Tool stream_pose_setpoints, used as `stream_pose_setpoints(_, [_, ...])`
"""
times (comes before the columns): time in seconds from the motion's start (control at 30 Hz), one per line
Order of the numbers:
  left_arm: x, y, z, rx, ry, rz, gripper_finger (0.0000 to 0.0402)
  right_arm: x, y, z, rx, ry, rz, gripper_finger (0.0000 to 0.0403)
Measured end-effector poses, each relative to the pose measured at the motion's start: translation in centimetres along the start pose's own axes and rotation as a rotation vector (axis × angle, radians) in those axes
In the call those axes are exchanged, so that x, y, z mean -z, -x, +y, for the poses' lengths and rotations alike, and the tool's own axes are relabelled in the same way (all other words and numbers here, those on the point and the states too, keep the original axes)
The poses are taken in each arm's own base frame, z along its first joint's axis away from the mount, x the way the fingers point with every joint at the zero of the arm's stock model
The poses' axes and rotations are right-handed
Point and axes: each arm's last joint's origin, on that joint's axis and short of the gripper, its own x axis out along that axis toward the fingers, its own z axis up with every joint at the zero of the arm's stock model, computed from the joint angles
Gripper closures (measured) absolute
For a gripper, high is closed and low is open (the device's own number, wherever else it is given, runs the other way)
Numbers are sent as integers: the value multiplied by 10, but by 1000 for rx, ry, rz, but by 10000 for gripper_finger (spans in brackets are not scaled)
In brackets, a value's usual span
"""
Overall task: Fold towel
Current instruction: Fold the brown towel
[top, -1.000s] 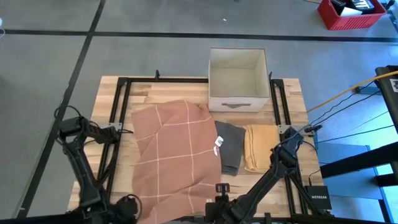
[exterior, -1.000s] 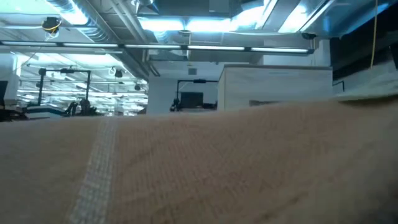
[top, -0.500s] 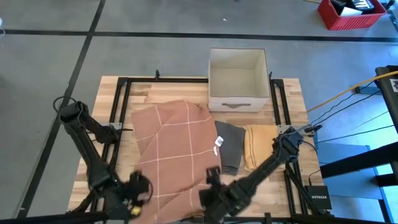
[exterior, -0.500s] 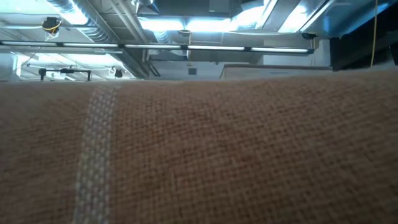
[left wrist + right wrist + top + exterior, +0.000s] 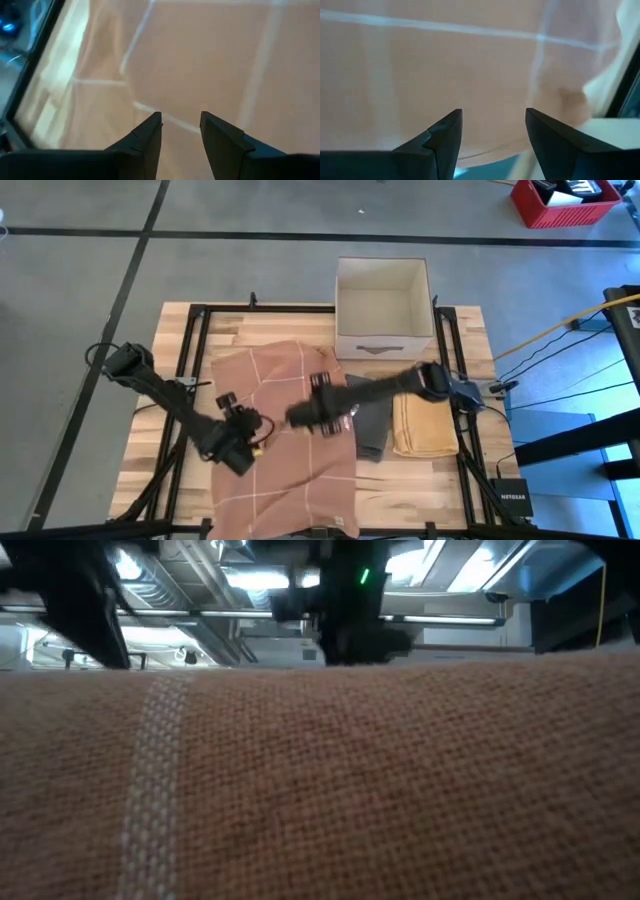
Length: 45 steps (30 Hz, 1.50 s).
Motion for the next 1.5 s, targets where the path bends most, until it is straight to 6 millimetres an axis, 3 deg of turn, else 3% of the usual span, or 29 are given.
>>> stream_pose_setpoints(0.2, [23, -57, 15, -105, 0, 82, 285, 10, -51, -68, -182, -99, -4, 182])
stream_pose_setpoints(0.33, [31, -92, 29, -145, 71, 122, 296, 16, -74, -102, -303, -183, -83, 182])
stream_pose_setpoints(0.47, [40, -115, 48, -219, 136, 196, 305, 19, -84, -123, -290, -209, -129, 182])
stream_pose_setpoints(0.67, [63, -138, 75, -298, 211, 363, 314, 22, -86, -129, -292, -167, -142, 182])
stream_pose_setpoints(0.9, [80, -142, 96, -426, 271, 523, 314, 17, -86, -132, -261, -131, -197, 182])
stream_pose_setpoints(1.1, [82, -139, 100, -458, 272, 565, 314, 13, -88, -145, -35, -81, -203, 182])
stream_pose_setpoints(1.27, [81, -140, 93, -422, 253, 496, 314, 17, -94, -168, 105, -127, -202, 182])
stream_pose_setpoints(1.5, [80, -138, 88, -410, 250, 441, 314, 40, -123, -213, -16, -272, -314, 182])
